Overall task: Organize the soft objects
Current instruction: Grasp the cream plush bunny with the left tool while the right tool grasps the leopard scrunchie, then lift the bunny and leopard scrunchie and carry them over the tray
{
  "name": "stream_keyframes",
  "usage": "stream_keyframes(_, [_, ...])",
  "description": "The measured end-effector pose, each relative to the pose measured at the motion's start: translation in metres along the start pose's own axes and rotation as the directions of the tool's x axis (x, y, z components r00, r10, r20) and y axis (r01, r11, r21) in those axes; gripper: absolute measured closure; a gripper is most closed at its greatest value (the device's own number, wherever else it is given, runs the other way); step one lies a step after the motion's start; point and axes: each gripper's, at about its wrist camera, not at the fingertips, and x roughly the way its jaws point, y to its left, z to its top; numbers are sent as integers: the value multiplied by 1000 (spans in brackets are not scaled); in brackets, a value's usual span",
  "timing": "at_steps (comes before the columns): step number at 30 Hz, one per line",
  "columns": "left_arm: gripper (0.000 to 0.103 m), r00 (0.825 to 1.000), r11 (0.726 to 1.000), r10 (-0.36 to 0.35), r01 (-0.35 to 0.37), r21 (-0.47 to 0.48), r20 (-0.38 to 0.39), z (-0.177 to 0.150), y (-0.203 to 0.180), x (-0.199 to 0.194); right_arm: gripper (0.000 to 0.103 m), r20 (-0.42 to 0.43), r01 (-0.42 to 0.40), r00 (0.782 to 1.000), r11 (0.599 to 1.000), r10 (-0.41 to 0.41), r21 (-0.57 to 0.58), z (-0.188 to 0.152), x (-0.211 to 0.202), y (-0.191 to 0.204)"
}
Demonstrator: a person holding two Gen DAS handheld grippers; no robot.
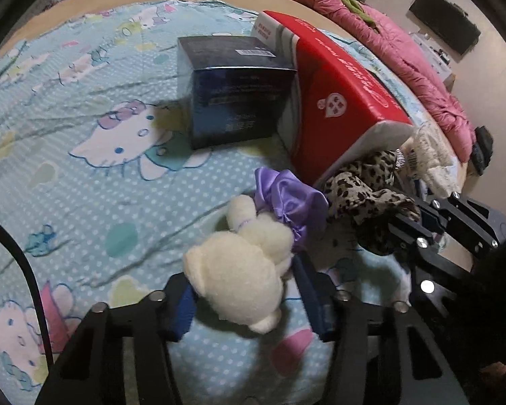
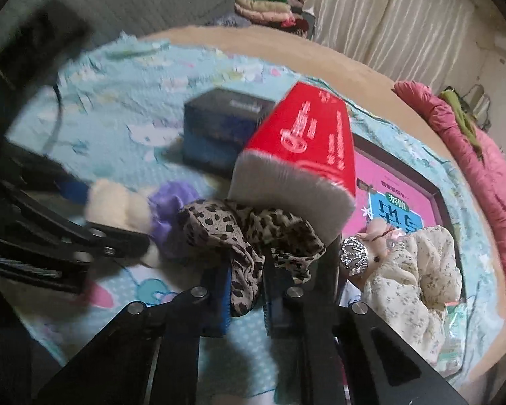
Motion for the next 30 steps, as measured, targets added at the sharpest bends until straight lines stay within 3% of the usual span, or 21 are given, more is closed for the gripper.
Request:
stream_keyframes(5, [64, 999, 1000, -24, 24, -10, 38, 1, -3, -9, 92, 56, -70, 996, 994, 66, 85, 6, -21, -11])
stream_keyframes(15, [64, 991, 998, 24, -30, 46, 134, 10, -29, -59, 92, 164, -122, 982, 978, 93, 170, 11, -70, -22])
stream_keyframes(23, [64, 972, 996, 37, -56, 76, 231, 14, -64, -100, 92, 243, -111, 968, 970, 57, 216, 19, -110, -44])
stream_keyframes(30, [64, 964, 993, 32, -61, 104, 263, 16, -98, -111, 92, 287, -86, 958, 953, 0, 289, 14, -137, -78])
